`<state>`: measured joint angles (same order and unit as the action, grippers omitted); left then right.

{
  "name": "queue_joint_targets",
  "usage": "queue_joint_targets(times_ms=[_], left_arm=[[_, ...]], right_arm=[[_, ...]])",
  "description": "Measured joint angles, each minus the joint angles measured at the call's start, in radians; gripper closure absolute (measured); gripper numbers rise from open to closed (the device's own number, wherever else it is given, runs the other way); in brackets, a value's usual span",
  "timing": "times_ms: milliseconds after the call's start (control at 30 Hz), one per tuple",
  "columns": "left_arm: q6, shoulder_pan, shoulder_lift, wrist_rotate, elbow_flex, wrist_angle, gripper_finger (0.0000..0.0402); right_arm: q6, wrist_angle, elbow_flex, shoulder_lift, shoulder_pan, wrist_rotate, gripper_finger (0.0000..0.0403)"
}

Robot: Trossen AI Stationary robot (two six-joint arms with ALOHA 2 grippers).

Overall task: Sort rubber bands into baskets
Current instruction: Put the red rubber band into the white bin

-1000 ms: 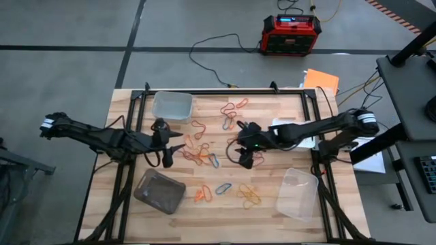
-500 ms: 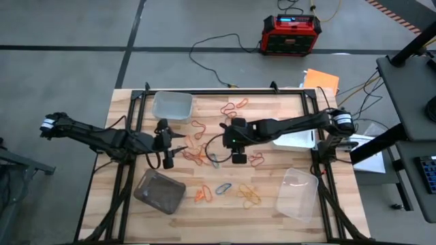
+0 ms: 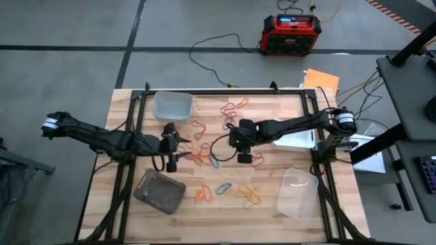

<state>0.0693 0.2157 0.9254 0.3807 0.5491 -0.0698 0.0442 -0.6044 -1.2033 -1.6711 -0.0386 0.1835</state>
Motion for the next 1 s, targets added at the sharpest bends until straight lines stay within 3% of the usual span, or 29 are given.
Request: queue_joint_targets(times_ms=[267,400,733,1000], left_arm=[[0.053,-0.014,0.06,0.003,0.0,0.067,0.0215],[0.054,-0.036,0.069,0.004,0.0,0.066,0.0215],[0.103,-0.094,0.056,0.005,0.0,0.062,0.0215],[0.131,-0.116,0.066,0.003,0.0,0.062,0.0215]], right_arm=[[0.033,0.158,0.093,0.001,-0.034,-0.002,0.0264],[0.059,0.27,0.138,0.001,-0.066,-0.058,0.026],[0.107,0.365,0.177,-0.003,-0.106,-0.06,0.0189],[0.113,0.44,0.197,-0.074,-0.107,-0.06,0.0168]])
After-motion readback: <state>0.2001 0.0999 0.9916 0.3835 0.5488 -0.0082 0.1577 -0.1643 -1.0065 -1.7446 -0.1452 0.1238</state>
